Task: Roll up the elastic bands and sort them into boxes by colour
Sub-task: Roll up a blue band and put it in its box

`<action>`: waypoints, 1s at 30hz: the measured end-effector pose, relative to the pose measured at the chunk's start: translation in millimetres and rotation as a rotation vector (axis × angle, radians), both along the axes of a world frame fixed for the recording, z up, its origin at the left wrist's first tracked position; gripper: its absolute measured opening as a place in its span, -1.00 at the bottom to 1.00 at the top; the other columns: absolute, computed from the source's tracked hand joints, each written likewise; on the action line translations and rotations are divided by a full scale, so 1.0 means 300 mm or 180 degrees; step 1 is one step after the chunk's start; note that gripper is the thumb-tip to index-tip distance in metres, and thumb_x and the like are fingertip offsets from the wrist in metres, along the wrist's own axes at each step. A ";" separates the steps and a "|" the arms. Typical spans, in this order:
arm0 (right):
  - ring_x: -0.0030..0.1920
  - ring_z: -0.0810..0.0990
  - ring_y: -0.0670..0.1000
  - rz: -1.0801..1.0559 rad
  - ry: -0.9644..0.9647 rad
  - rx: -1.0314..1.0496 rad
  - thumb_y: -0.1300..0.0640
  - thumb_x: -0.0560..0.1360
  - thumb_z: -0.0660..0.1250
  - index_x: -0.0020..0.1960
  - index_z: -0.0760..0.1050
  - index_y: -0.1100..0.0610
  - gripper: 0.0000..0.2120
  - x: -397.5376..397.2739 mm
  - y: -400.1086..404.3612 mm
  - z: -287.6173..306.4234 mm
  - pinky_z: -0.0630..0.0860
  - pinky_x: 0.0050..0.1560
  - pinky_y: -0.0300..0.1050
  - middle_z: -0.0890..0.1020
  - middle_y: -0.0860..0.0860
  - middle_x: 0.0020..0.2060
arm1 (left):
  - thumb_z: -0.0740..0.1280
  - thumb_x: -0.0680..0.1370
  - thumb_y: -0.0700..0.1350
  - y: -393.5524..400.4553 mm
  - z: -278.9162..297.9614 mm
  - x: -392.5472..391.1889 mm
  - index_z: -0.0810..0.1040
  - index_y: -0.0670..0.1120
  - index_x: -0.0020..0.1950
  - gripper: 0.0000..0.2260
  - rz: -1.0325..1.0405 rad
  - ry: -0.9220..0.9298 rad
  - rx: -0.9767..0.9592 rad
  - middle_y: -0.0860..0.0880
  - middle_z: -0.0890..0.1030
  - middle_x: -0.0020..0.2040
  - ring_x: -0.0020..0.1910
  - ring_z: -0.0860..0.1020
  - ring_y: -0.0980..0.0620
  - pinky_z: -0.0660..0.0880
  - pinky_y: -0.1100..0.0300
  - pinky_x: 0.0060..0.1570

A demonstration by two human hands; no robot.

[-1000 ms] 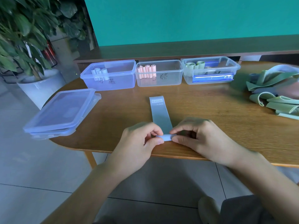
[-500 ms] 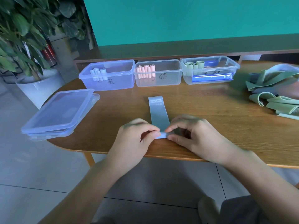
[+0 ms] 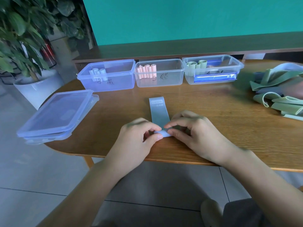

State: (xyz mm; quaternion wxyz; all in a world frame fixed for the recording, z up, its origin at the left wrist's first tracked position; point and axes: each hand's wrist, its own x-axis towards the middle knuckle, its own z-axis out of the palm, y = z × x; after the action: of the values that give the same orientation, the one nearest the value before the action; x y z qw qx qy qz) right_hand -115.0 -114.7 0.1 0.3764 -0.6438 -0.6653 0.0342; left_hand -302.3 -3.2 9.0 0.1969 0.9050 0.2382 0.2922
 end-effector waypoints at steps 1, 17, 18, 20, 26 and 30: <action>-0.11 0.56 -0.21 0.0014 0.0043 0.0016 0.13 0.56 0.44 0.07 0.69 0.03 -0.89 -0.002 0.000 0.000 0.37 -0.05 -0.47 0.60 -0.11 -0.02 | 0.47 0.52 -0.07 0.003 0.000 0.002 0.71 0.01 -0.01 -0.92 -0.0008 -0.0001 0.0005 0.14 0.61 -0.11 -0.09 0.53 0.14 0.42 0.38 -0.16; -0.07 0.54 -0.23 0.0057 -0.0149 -0.0202 0.01 0.55 0.44 0.12 0.70 -0.04 -0.83 0.045 0.050 0.003 0.37 -0.04 -0.46 0.56 -0.14 -0.01 | 0.46 0.53 -0.03 0.024 -0.002 0.026 0.63 0.09 0.02 -0.91 0.0067 0.0165 0.0039 0.22 0.55 -0.05 0.00 0.49 0.24 0.41 0.45 -0.15; -0.08 0.53 -0.24 0.0033 -0.0129 -0.0184 0.01 0.54 0.43 0.12 0.70 -0.04 -0.82 0.045 0.050 0.002 0.37 -0.05 -0.46 0.55 -0.13 0.00 | 0.46 0.53 -0.04 0.027 -0.002 0.029 0.64 0.09 0.02 -0.90 0.0080 0.0173 0.0036 0.22 0.56 -0.06 -0.02 0.49 0.25 0.39 0.47 -0.16; -0.11 0.54 -0.19 -0.0015 -0.0059 -0.0104 0.00 0.54 0.43 0.10 0.70 -0.04 -0.84 0.040 0.051 -0.002 0.40 -0.06 -0.42 0.54 -0.14 0.00 | 0.46 0.52 -0.07 0.032 -0.001 0.034 0.64 0.07 0.01 -0.91 0.0074 0.0147 0.0042 0.22 0.56 -0.08 -0.06 0.48 0.26 0.36 0.48 -0.16; -0.15 0.59 -0.09 -0.0007 0.0085 0.0066 0.09 0.53 0.48 -0.02 0.68 -0.02 -0.96 0.029 0.060 0.000 0.54 -0.05 -0.15 0.61 -0.16 -0.07 | 0.42 0.56 -0.09 0.039 0.001 0.042 0.66 0.02 0.04 -0.91 0.0062 0.0161 0.0052 0.17 0.57 -0.06 -0.08 0.51 0.19 0.39 0.43 -0.13; -0.14 0.58 -0.10 -0.0004 0.0145 -0.0083 0.08 0.52 0.48 0.06 0.67 -0.06 -0.88 0.046 0.068 -0.002 0.56 -0.03 -0.06 0.60 -0.22 -0.03 | 0.38 0.60 -0.09 0.053 -0.010 0.052 0.67 -0.04 0.10 -0.87 0.0095 0.0147 0.0227 0.08 0.60 -0.01 -0.07 0.53 0.15 0.45 0.32 -0.06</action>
State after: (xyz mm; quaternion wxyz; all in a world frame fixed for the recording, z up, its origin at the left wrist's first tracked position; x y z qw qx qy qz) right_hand -101.4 -94.3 -0.5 0.3832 -0.6481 -0.6556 0.0573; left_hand -286.7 12.7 5.9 0.1546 0.9143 0.2457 0.2825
